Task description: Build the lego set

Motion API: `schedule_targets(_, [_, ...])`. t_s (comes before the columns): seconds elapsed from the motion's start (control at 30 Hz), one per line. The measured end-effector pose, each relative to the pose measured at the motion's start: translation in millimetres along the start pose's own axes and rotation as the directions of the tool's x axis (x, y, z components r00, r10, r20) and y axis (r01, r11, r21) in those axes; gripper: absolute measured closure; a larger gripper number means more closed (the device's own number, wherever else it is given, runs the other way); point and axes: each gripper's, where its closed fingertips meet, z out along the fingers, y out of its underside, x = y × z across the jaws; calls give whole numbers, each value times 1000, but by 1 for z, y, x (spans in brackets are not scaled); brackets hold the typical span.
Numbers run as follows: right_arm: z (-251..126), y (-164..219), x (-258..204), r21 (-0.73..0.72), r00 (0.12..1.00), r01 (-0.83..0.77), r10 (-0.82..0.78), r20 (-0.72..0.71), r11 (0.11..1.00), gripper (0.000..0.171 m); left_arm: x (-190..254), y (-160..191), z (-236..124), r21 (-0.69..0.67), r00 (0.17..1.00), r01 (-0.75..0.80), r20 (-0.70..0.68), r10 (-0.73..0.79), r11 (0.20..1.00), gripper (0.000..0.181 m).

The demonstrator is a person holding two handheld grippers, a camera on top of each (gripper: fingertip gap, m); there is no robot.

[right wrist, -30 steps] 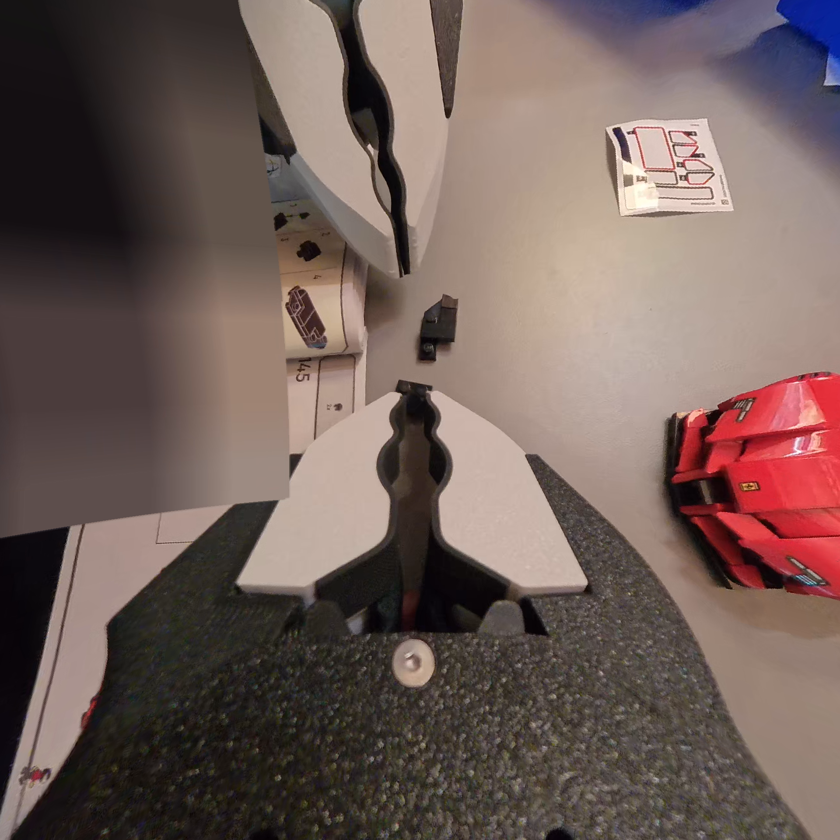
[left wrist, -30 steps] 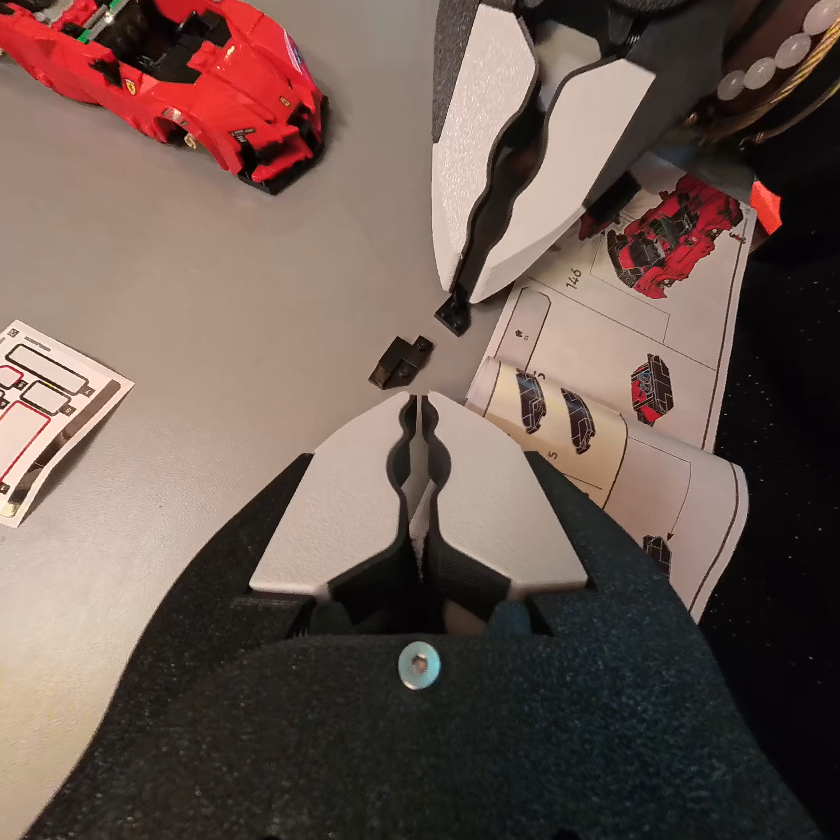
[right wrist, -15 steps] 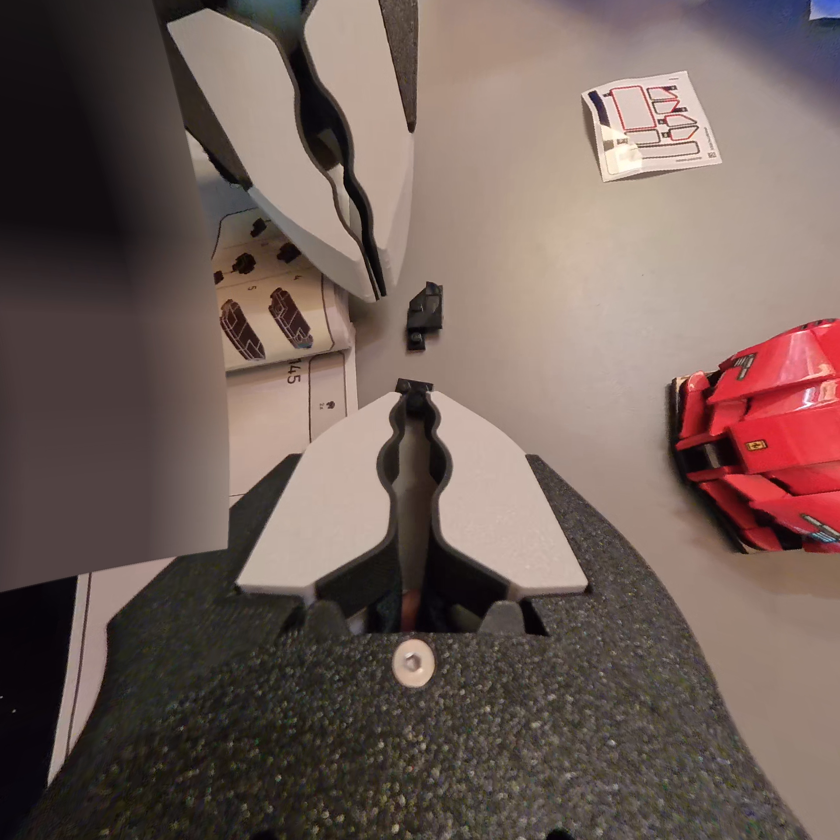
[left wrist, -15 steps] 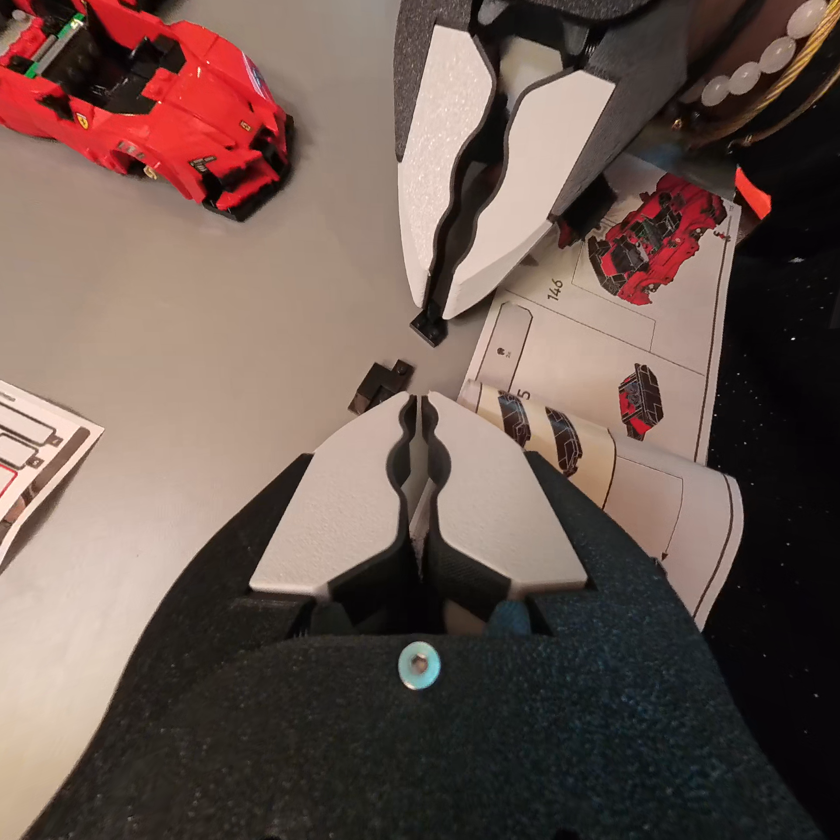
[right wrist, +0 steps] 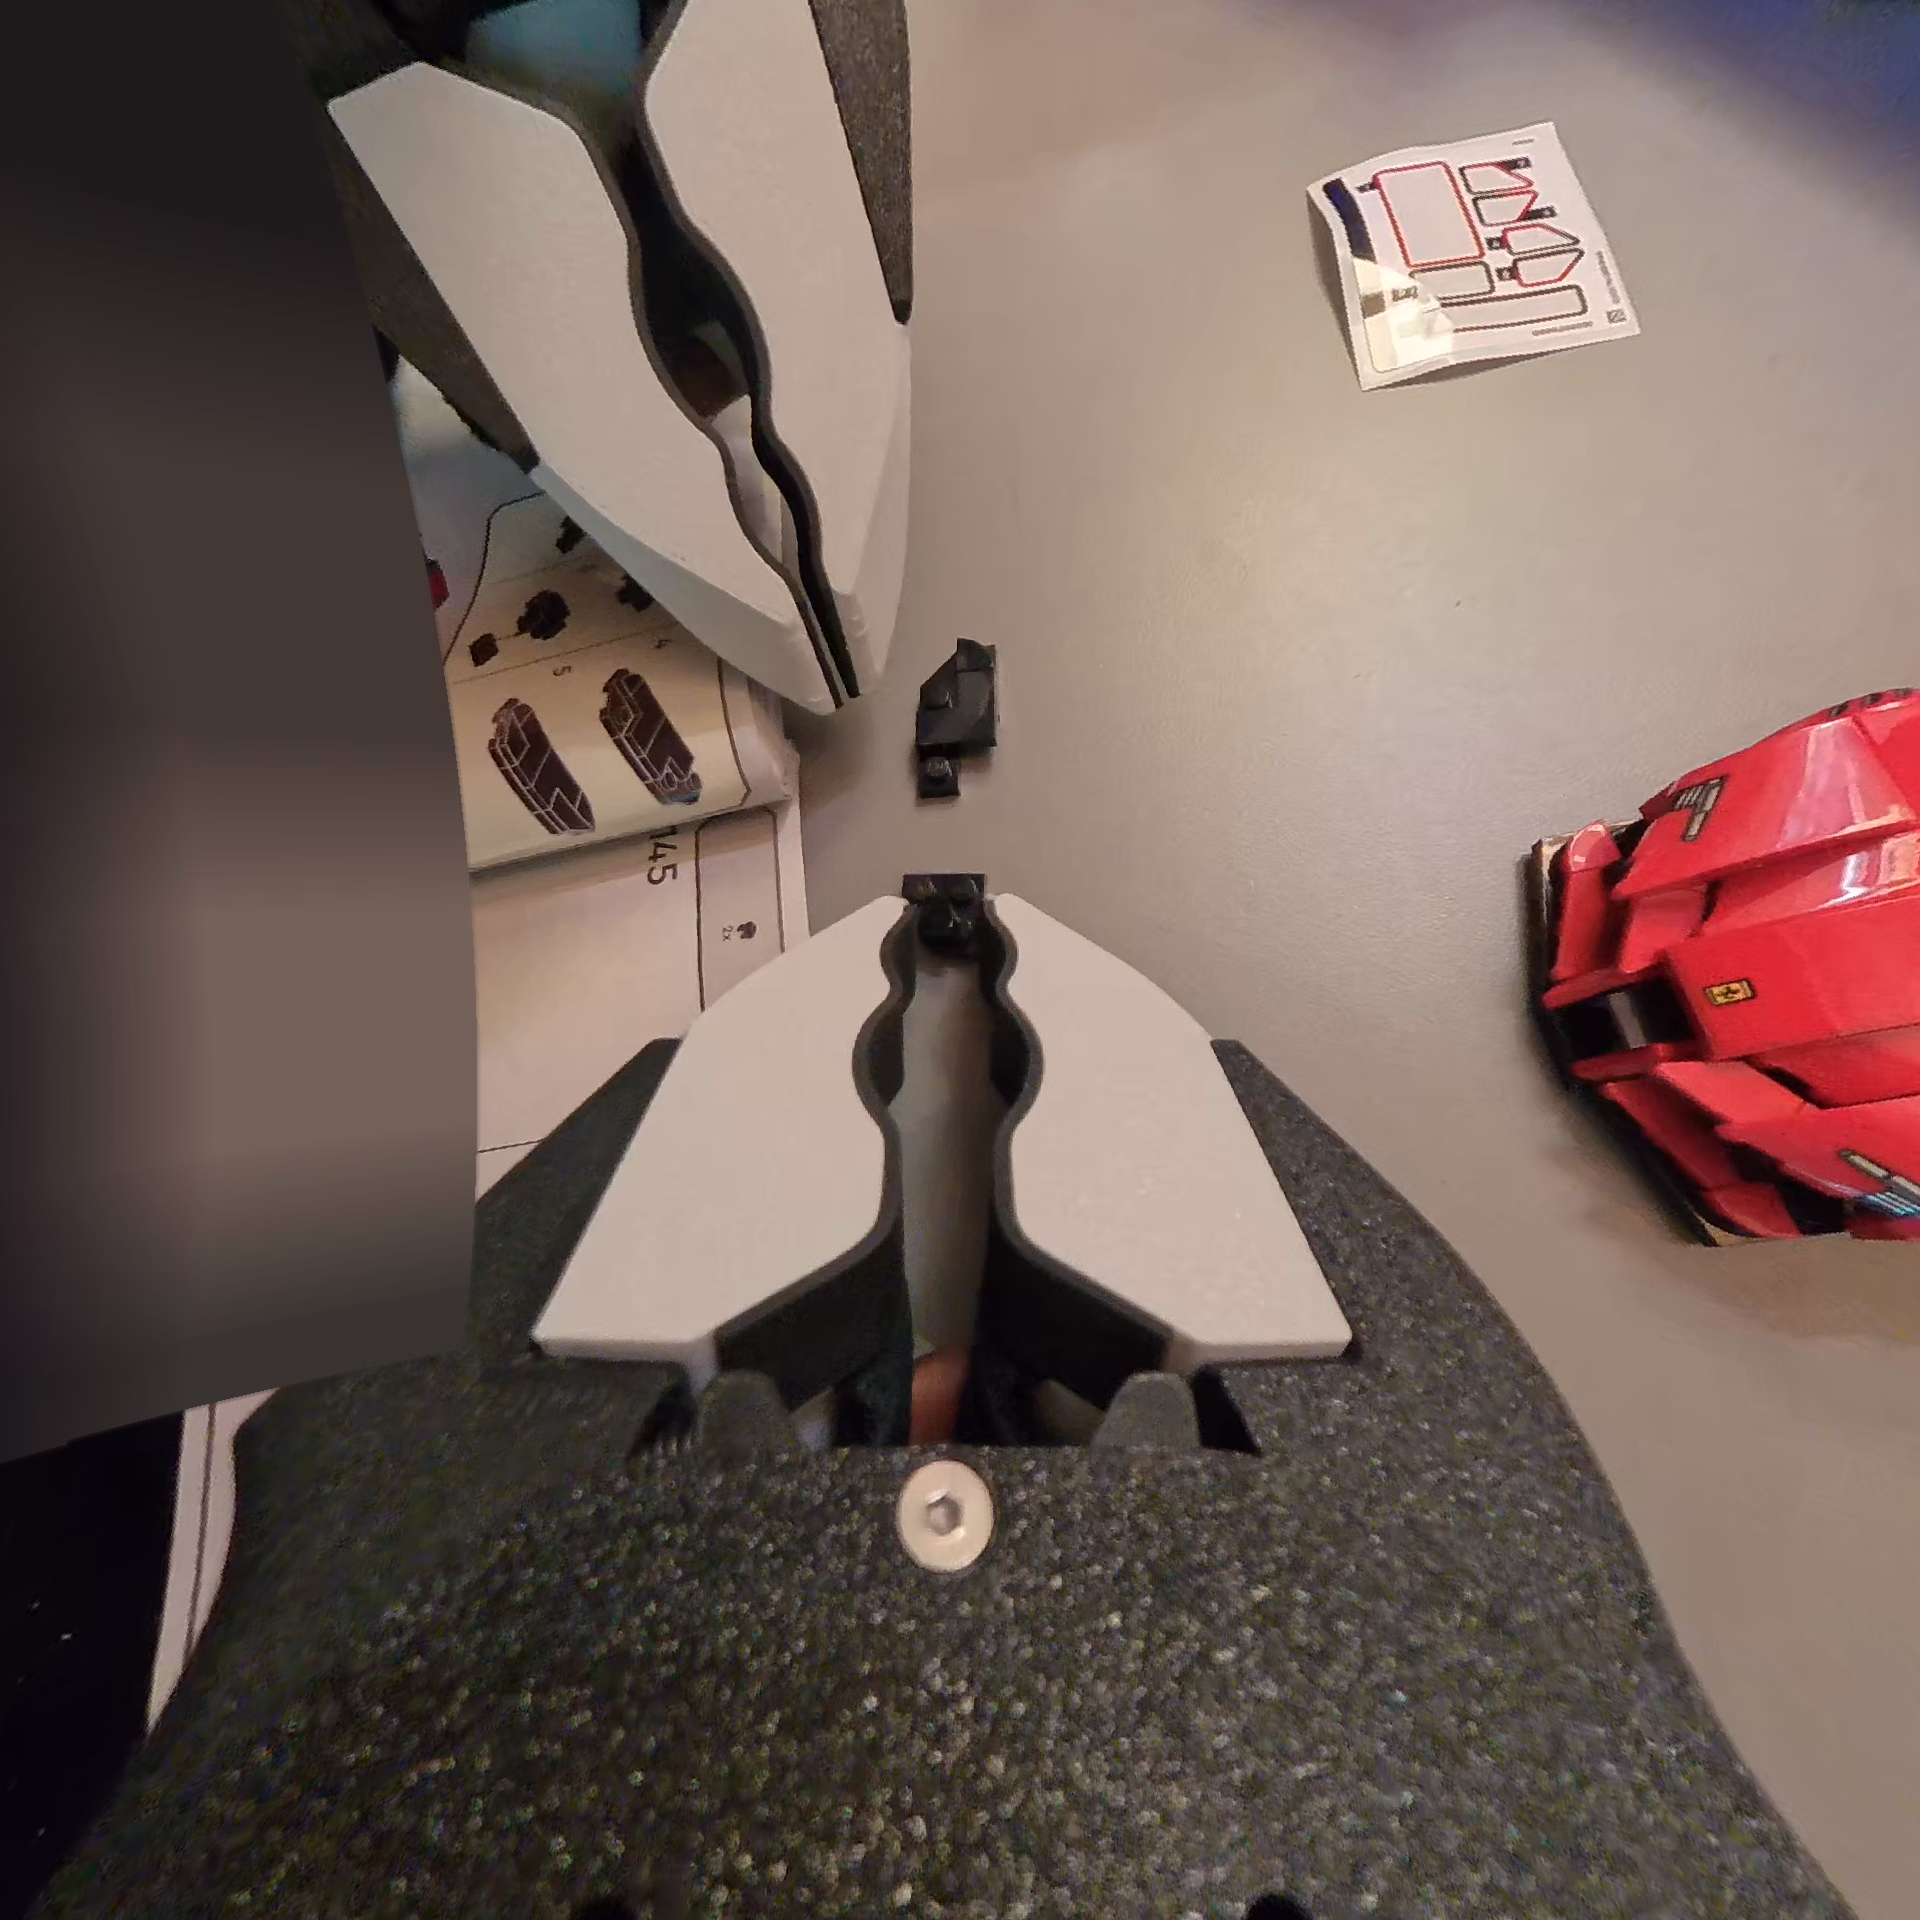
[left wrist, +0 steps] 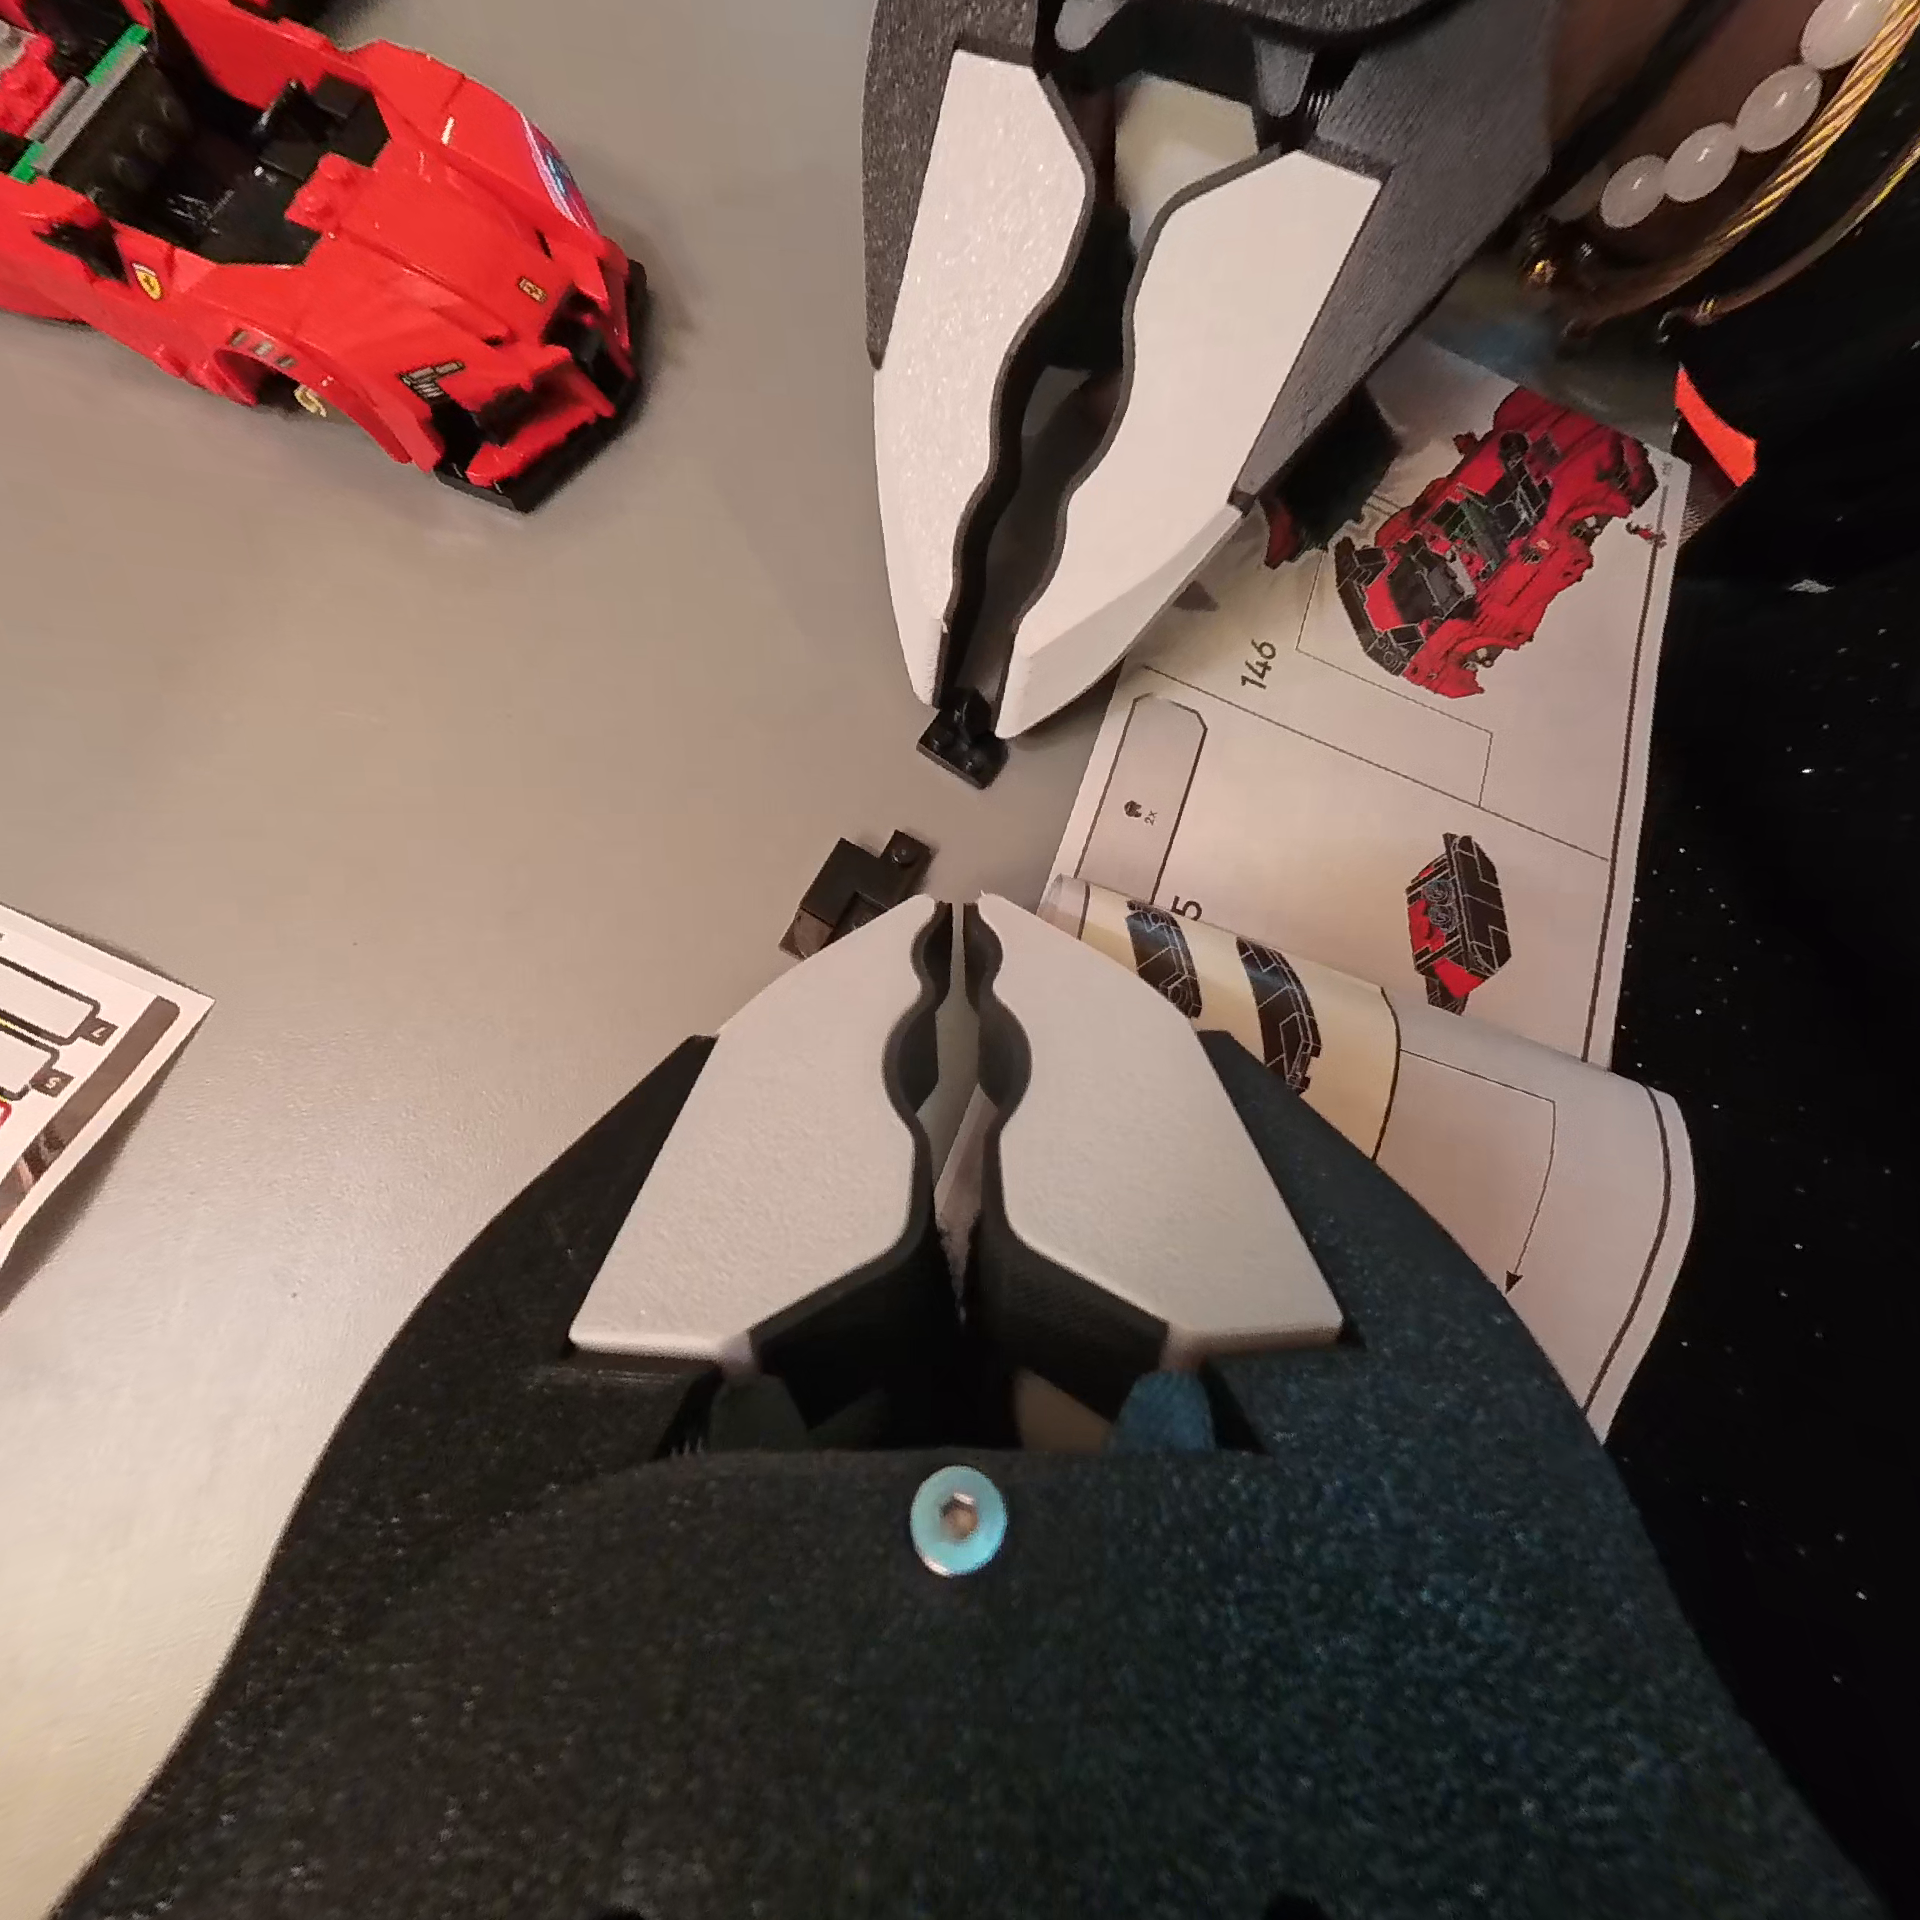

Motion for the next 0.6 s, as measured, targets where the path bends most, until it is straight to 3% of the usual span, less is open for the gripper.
schedule_targets(0.6, [-4, 2, 6, 7, 997, -83, 83, 1, 997, 161, 1, 1, 1, -7, 1000, 0, -4, 0, 1000, 179])
